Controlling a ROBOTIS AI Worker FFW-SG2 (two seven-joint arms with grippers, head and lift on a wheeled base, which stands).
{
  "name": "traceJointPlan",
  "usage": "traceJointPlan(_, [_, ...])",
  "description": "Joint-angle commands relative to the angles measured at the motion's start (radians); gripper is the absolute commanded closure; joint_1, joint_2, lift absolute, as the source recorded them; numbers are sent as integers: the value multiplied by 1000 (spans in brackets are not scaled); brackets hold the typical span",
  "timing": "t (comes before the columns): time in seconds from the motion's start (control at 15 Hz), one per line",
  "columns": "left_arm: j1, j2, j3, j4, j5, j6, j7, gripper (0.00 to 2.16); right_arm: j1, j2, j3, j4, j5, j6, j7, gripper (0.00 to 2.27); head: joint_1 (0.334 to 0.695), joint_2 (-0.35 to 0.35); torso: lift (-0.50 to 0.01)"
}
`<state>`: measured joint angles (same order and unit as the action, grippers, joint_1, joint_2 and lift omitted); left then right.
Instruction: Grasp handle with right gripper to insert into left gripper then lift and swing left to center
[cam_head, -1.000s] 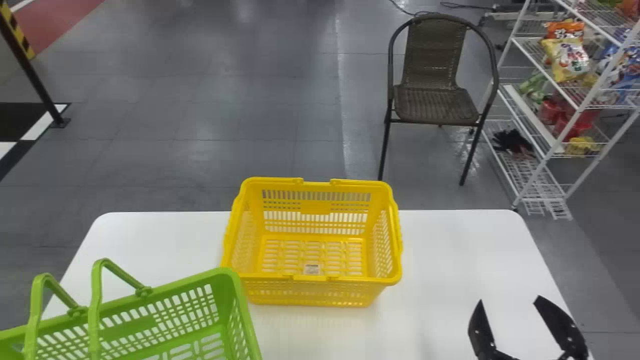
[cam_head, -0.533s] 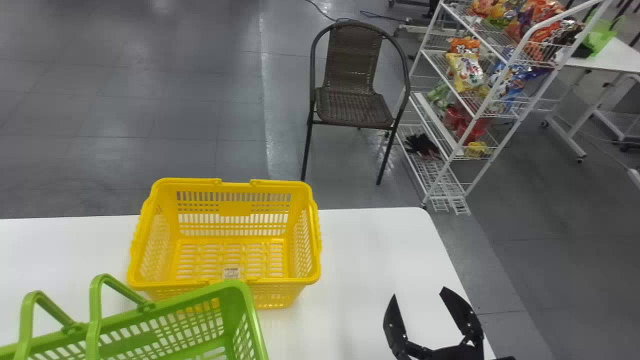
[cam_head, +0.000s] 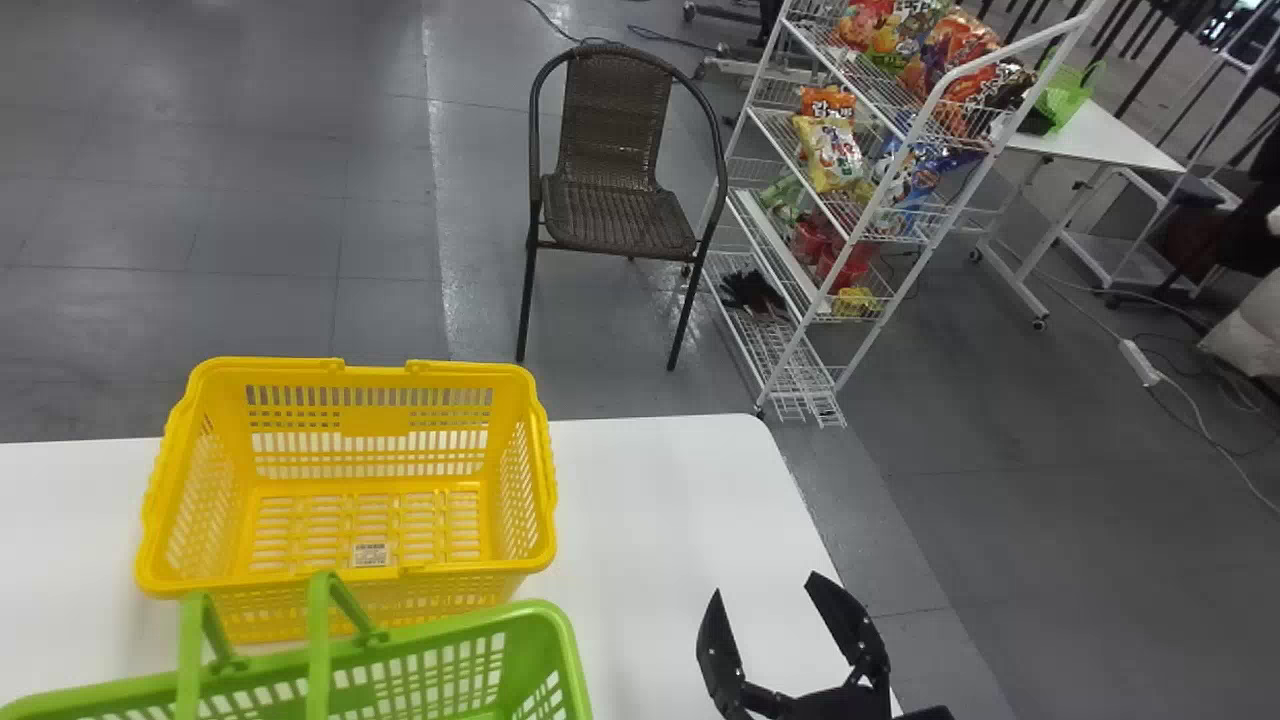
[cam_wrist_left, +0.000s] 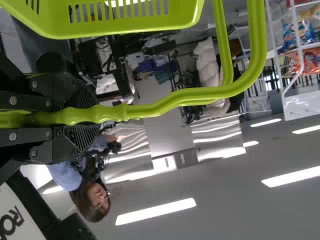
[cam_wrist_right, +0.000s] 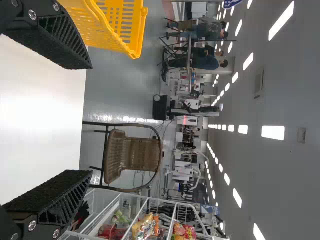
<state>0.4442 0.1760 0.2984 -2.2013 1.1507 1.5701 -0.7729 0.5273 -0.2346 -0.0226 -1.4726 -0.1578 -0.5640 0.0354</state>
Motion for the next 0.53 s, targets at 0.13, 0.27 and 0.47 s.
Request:
traceJointPlan(0.13, [-44, -18, -87, 0, -43, 1, 49, 1798, 10, 1, -3, -3, -5, -17, 0, 60, 695, -350, 0])
traceJointPlan(0.27, [-58, -20, -114, 3, -45, 1, 72, 1798, 11, 1, -8, -5, -5, -17, 1, 60, 695, -350, 0])
traceJointPlan(0.47, [-68, -20, -134, 6, -63, 1, 93, 1798, 11, 1, -10, -5, -6, -20, 0, 60, 695, -350, 0])
